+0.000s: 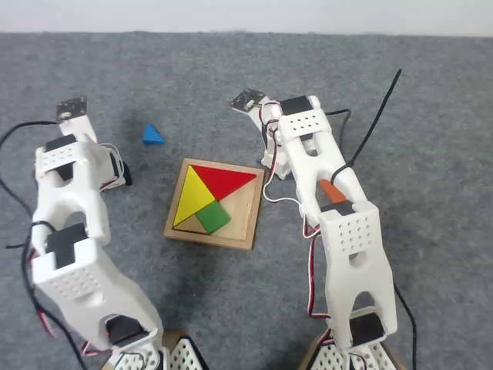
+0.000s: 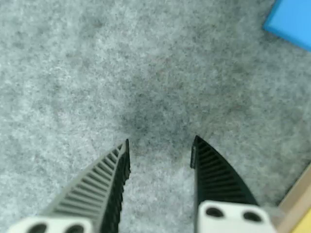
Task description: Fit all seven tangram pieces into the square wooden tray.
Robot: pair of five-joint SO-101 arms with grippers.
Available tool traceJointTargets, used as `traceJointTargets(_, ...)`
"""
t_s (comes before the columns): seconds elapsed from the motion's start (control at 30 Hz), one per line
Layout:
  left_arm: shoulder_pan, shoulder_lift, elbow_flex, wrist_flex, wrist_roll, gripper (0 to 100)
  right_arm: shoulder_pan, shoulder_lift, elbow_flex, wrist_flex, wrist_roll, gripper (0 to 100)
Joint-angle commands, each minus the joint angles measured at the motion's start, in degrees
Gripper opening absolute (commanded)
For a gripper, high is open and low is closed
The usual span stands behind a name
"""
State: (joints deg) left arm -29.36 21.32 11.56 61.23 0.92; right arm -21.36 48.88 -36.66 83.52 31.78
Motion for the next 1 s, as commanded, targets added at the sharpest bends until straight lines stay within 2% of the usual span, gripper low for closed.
traceJointTargets(0.0,-0.2,-4.1,-0.1,-0.9,-0.7,20,0.7,-1.0,-2.9,-0.7,1.7,16.6)
traceJointTargets(0.23,-0.2,-4.1,-0.1,-1.0,-0.7,20,-0.1,-0.7,-6.9,-0.2,6.7,27.9)
traceJointTargets(0.43,-0.2,-4.1,-0.1,-1.0,-0.7,20,-3.0,-0.7,-7.3,-0.7,8.7,26.6)
traceJointTargets(0.97,-0.1,-4.1,-0.1,-0.9,-0.7,20,-1.4,2.3,-7.4,-1.8,11.7,26.3)
